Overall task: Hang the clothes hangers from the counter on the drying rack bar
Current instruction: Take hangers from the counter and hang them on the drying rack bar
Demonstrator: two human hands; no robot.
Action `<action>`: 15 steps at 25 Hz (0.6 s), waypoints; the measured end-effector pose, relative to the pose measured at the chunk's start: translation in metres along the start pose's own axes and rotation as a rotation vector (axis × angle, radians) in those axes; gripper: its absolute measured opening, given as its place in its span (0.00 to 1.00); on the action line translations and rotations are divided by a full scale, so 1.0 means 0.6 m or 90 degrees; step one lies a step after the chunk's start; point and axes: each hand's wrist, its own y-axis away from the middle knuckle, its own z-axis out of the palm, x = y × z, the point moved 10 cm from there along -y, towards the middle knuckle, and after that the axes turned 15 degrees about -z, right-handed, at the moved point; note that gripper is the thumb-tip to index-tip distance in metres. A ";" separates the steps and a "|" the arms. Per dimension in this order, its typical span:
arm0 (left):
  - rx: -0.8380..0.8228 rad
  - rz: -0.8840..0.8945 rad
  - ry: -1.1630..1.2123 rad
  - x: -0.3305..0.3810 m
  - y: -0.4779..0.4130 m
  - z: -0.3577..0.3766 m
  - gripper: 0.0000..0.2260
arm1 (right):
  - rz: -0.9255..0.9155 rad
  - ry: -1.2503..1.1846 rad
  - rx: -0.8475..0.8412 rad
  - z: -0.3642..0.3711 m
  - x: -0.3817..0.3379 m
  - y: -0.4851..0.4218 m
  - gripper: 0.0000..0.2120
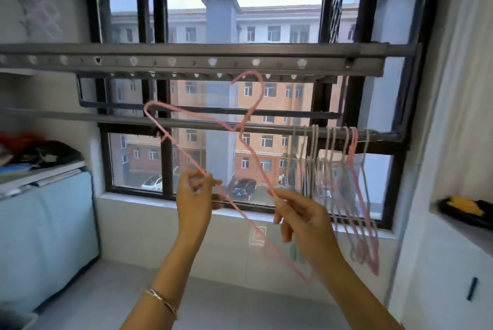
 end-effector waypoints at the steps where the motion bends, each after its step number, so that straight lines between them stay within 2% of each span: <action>1: -0.013 -0.044 -0.017 -0.030 -0.019 -0.006 0.05 | 0.010 0.014 0.002 0.011 0.010 0.000 0.12; 5: -0.090 -0.181 -0.028 -0.114 -0.060 0.026 0.03 | 0.043 0.096 0.005 0.027 0.030 0.003 0.13; 10: -0.289 -0.284 -0.028 -0.144 -0.056 0.171 0.10 | 0.130 0.135 0.177 -0.041 0.060 -0.020 0.13; 15: -0.404 -0.283 -0.031 -0.158 -0.046 0.267 0.11 | 0.191 0.142 0.168 -0.053 0.074 -0.073 0.17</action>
